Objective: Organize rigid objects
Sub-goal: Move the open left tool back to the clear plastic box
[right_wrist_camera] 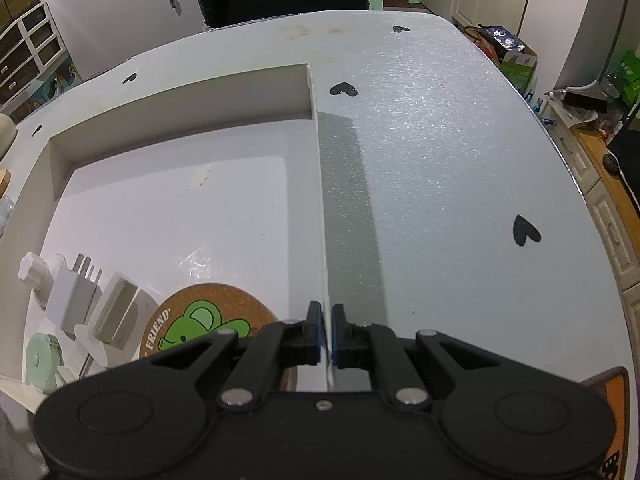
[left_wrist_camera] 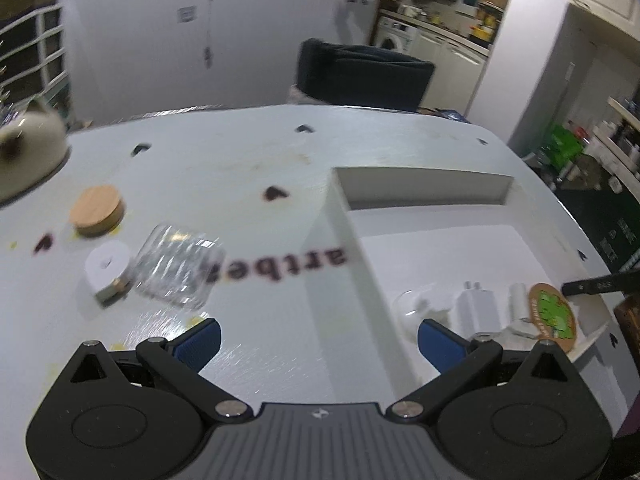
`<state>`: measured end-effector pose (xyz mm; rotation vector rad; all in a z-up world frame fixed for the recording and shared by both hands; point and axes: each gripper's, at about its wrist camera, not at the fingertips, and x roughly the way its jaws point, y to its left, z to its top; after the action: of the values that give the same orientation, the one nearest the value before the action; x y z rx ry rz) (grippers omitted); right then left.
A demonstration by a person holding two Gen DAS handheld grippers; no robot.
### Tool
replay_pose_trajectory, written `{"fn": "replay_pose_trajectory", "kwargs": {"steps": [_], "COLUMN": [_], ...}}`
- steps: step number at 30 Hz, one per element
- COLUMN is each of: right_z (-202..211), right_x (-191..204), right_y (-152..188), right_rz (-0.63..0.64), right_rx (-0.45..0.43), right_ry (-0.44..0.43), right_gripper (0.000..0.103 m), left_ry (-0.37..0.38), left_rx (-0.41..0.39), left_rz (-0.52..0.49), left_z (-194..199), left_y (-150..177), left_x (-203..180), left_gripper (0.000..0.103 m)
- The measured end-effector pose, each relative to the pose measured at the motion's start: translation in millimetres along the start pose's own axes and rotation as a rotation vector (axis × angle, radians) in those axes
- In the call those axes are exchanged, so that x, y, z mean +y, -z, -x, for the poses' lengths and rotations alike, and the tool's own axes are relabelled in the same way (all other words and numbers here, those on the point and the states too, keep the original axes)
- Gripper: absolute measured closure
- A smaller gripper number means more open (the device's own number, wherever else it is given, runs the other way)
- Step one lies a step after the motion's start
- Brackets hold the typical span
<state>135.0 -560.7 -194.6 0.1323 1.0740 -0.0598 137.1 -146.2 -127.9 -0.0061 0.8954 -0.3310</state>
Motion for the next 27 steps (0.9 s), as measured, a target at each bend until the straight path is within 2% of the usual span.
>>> {"fn": "replay_pose_trajectory", "kwargs": {"steps": [6, 11, 17, 23, 27], "right_z": [0, -1, -2, -3, -4], "right_x": [0, 1, 0, -1, -1], "right_y": [-1, -2, -4, -4, -4], "right_rz": [-0.012, -0.019, -0.031, -0.042, -0.049], "right_rx": [0.005, 0.009, 0.014, 0.017, 0.019], "right_ry": [0.007, 0.012, 0.016, 0.015, 0.017], "right_gripper": [0.096, 0.096, 0.095, 0.095, 0.095], "left_ry": [-0.029, 0.013, 0.016, 0.01, 0.004], "left_rx": [0.005, 0.016, 0.023, 0.004, 0.01], "left_rz": [0.059, 0.079, 0.04, -0.047, -0.064], "left_z": [-9, -27, -46, -63, -72], "left_y": [16, 25, 21, 5, -9], "left_x": [27, 52, 78, 102, 115], "left_gripper": [0.0, 0.0, 0.0, 0.0, 0.0]}}
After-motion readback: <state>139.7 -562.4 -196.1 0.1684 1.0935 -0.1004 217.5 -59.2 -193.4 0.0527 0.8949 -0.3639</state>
